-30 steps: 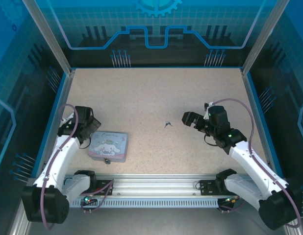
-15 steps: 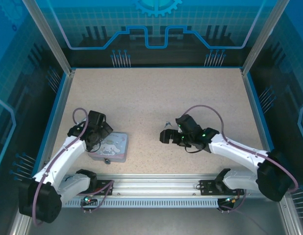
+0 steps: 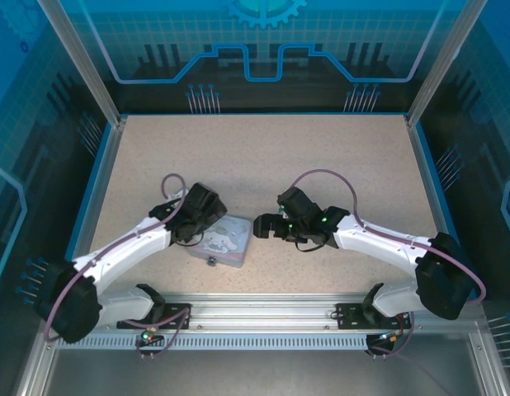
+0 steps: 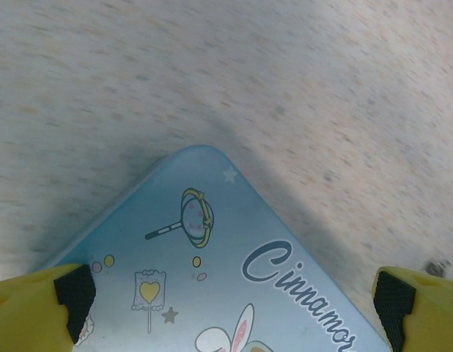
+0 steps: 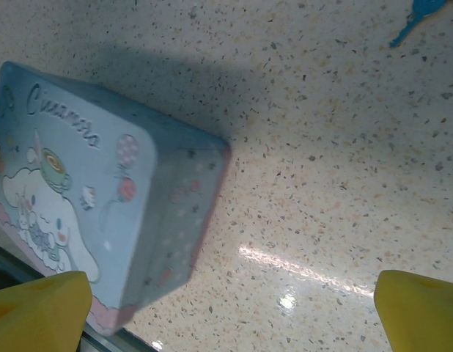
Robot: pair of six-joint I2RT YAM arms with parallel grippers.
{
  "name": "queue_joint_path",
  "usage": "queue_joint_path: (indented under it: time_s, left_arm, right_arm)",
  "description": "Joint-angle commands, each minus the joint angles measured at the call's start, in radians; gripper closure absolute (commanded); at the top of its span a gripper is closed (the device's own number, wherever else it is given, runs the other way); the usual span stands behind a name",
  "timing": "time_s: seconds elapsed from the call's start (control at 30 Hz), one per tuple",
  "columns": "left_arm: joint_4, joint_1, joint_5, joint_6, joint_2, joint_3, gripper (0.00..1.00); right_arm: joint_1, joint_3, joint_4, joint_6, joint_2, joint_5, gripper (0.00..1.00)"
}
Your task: Unlock the padlock with the key
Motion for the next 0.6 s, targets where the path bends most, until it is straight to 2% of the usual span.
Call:
queue_joint_path:
  time_s: [0.0, 0.13, 0.3, 0.57]
  left_arm:
    - [0.041, -0.026, 0.079, 0.042, 0.075, 0.099, 0.01]
    - [0.0, -0.015, 0.026, 0.174, 0.024, 0.143, 0.01]
    - [0.006, 0.084, 0.045, 0.319, -0.068, 0.111, 0.01]
    - [0.051, 0.262, 0.216, 0.503, -0.021, 0.065, 0.01]
  right_arm:
    - [0.01, 0.04, -0.047, 0.025, -0.007, 0.028, 0.0]
    - [0.016, 0.026, -0.064, 0.046, -0.019, 0.039, 0.0]
    - [0.04, 0.021, -0.06, 0.096, -0.027, 0.04, 0.0]
    - [0.144, 0.027, -0.041, 0.203, 0.017, 0.065, 0.0]
